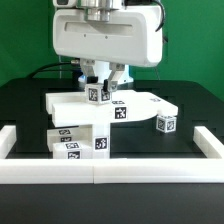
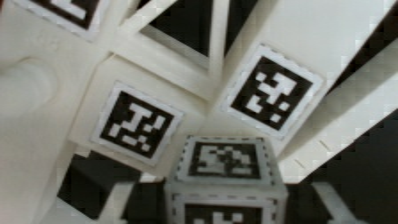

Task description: Assemble chair

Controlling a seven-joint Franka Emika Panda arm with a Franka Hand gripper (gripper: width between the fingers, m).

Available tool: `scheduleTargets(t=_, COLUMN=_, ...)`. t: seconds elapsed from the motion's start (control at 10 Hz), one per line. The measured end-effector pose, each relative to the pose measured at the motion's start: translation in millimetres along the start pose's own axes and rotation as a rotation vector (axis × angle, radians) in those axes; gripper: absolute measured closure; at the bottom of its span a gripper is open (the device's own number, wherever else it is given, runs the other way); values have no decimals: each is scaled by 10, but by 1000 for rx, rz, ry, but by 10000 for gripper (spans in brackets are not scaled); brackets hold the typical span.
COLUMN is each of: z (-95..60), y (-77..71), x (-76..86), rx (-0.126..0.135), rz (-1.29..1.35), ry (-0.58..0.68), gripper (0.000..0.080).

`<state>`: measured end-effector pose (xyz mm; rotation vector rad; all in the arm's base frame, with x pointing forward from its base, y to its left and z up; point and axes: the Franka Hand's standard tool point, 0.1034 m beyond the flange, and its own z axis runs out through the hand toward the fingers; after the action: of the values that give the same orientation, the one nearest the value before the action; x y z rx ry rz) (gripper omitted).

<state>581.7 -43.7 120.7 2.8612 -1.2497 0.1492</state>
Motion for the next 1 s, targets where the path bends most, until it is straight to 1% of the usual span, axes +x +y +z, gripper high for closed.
scheduleTargets(t=0.4, z=1, y=-29, x=-26, rx=14, rz=255, ry=-12, gripper=514)
scheduleTargets(t=0.6, z=1, y=-33, x=-30, rx=15, rz=291, ry=-14, gripper=514)
scheduleTargets(t=0.7, z=5, y=-32, x=-31, rx=15, rz=267, ry=-13, gripper=440)
scheduleTargets(t=0.8, z=13, y=-32, x=-43, rx=14, rz=194, ry=-11, gripper=304)
scheduleTargets(t=0.9, z=13, y=-36, x=-48, rx=14, rz=159, ry=-10, gripper=304)
scheduleTargets(t=1.0, z=14, y=-45, x=-52, rx=15, rz=62, ry=-5, gripper=183)
